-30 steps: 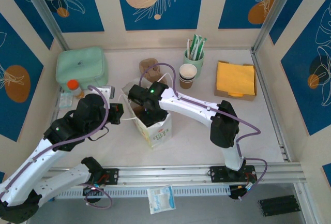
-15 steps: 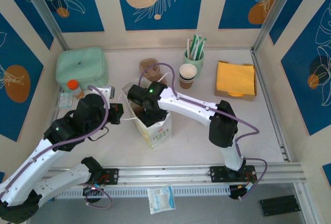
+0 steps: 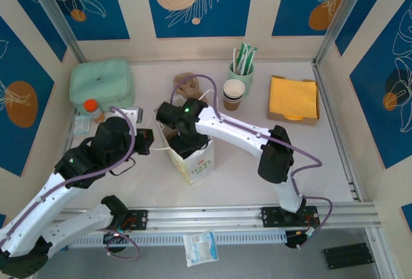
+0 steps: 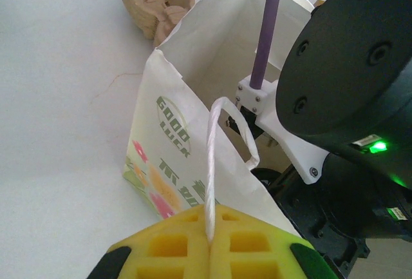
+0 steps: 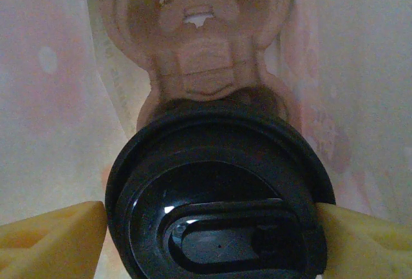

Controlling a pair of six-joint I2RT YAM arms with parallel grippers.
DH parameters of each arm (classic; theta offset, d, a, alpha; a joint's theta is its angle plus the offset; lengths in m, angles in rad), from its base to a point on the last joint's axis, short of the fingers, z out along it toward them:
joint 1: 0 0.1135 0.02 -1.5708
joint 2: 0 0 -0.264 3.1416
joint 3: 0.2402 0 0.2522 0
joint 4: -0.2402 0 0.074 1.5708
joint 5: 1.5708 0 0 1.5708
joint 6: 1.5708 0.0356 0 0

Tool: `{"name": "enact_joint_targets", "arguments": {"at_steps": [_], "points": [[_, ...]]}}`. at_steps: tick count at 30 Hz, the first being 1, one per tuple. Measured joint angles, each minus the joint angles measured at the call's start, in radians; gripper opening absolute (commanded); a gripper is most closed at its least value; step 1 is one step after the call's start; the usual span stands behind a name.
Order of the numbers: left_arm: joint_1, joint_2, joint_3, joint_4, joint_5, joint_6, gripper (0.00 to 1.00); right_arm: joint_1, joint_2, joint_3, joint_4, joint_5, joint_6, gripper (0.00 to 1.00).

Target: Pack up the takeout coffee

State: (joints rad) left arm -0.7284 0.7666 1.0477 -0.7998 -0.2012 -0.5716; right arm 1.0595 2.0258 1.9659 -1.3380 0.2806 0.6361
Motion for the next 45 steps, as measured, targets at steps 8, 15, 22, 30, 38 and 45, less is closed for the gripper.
{"name": "enact_joint_targets", "arguments": {"at_steps": [8,15,22,30,38,45], "points": [[0.000,0.000,0.000,0.000,0.000,0.000,0.00,0.005,0.002,0.069,-0.024,0.000,-0.003,0.83],[0.000,0.000,0.000,0.000,0.000,0.000,0.00,0.008,0.002,0.137,-0.051,0.000,-0.005,0.84],[0.000,0.000,0.000,0.000,0.000,0.000,0.00,0.012,0.002,0.169,-0.075,0.000,-0.008,0.84],[0.000,0.002,0.000,0.000,0.000,0.000,0.00,0.017,0.002,0.236,-0.116,0.005,-0.011,0.81],[0.000,0.008,0.000,0.000,0.000,0.000,0.00,0.037,0.000,0.300,-0.170,0.015,-0.022,0.74],[0.000,0.014,0.000,0.000,0.000,0.000,0.00,0.053,-0.008,0.338,-0.209,0.026,-0.026,0.69]]}}
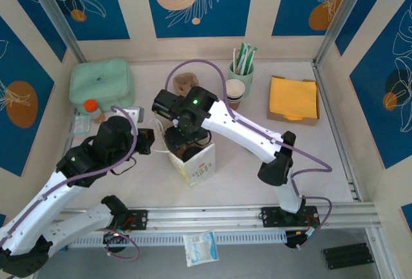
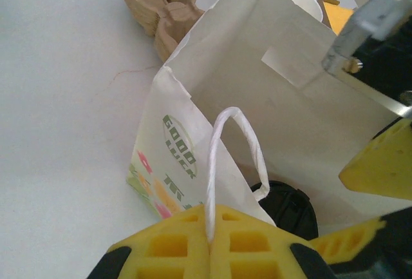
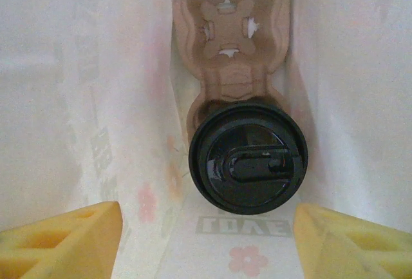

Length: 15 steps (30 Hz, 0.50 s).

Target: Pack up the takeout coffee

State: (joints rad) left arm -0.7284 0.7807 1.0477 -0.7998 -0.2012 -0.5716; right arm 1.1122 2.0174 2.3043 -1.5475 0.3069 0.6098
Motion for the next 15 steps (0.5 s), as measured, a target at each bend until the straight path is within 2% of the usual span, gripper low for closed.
{"name": "enact_joint_targets", "arguments": {"at_steps": [6,15], "points": [[0.000,0.000,0.000,0.000,0.000,0.000,0.03,0.020,-0.035,0.013,-0.032,0.002,0.000,0.66],[0.000,0.000,0.000,0.000,0.004,-0.001,0.16,0.039,-0.056,0.045,-0.065,0.004,0.000,0.65]]}}
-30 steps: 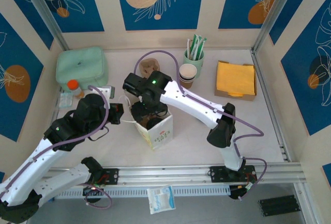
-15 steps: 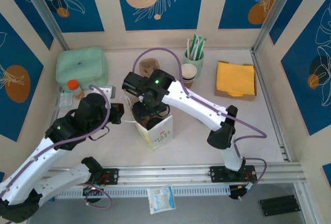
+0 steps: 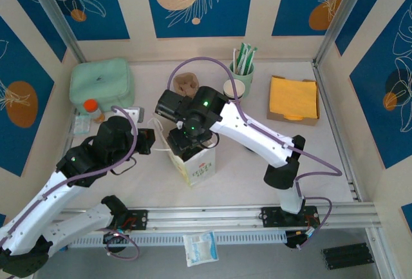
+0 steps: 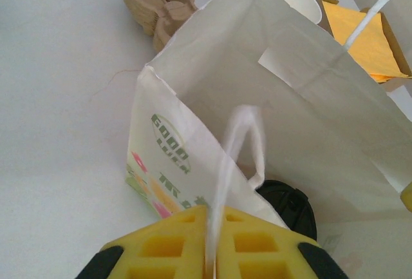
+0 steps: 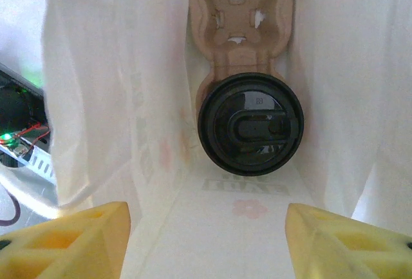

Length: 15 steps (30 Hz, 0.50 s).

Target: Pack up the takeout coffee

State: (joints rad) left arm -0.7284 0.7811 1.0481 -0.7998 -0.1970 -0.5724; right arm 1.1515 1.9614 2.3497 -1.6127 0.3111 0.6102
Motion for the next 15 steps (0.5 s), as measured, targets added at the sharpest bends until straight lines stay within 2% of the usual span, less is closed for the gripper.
{"name": "enact_joint_targets", "arguments": {"at_steps": [15], "points": [[0.000,0.015,0.050,-0.002,0.014,0.001,0.49,0.020,-0.004,0.016,-0.008,0.003,0.000,0.65]]}}
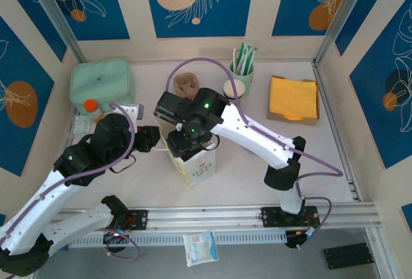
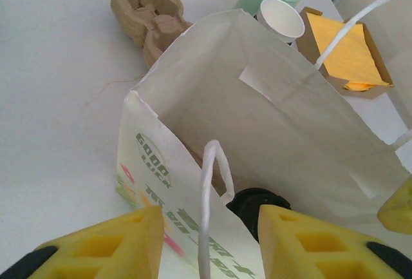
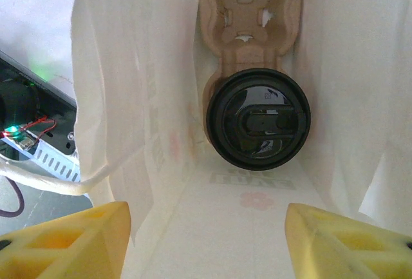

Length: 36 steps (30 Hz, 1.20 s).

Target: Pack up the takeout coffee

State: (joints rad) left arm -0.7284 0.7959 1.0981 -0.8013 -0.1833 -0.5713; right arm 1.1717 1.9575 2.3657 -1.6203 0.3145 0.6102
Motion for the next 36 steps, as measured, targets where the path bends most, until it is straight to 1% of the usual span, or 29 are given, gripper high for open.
{"name": "enact_joint_targets", "arguments": {"at_steps": [5,11,20,30,32,34,36], "points": [[0.000,0.000,0.013,-0.001,0.000,0.001,0.59,0.001,-0.007,0.000,0.000,0.000,0.000,0.65],[0.000,0.000,0.028,-0.003,0.001,0.003,0.68,0.010,-0.015,0.009,0.000,0.002,0.001,0.65],[0.000,0.000,0.060,-0.022,0.001,0.004,0.77,0.035,-0.036,0.019,0.000,0.025,0.016,0.65],[0.000,0.003,0.115,-0.038,0.006,0.030,0.87,0.057,-0.071,0.019,0.000,0.055,0.031,0.68],[0.000,0.008,0.133,-0.045,0.008,0.031,0.91,0.059,-0.080,0.019,0.000,0.060,0.033,0.69],[0.000,0.015,0.150,-0.048,0.012,0.037,0.98,0.060,-0.091,0.017,0.000,0.064,0.035,0.69],[0.000,0.024,0.166,-0.050,0.019,0.039,1.00,0.060,-0.112,0.006,0.000,0.068,0.036,0.70]]}}
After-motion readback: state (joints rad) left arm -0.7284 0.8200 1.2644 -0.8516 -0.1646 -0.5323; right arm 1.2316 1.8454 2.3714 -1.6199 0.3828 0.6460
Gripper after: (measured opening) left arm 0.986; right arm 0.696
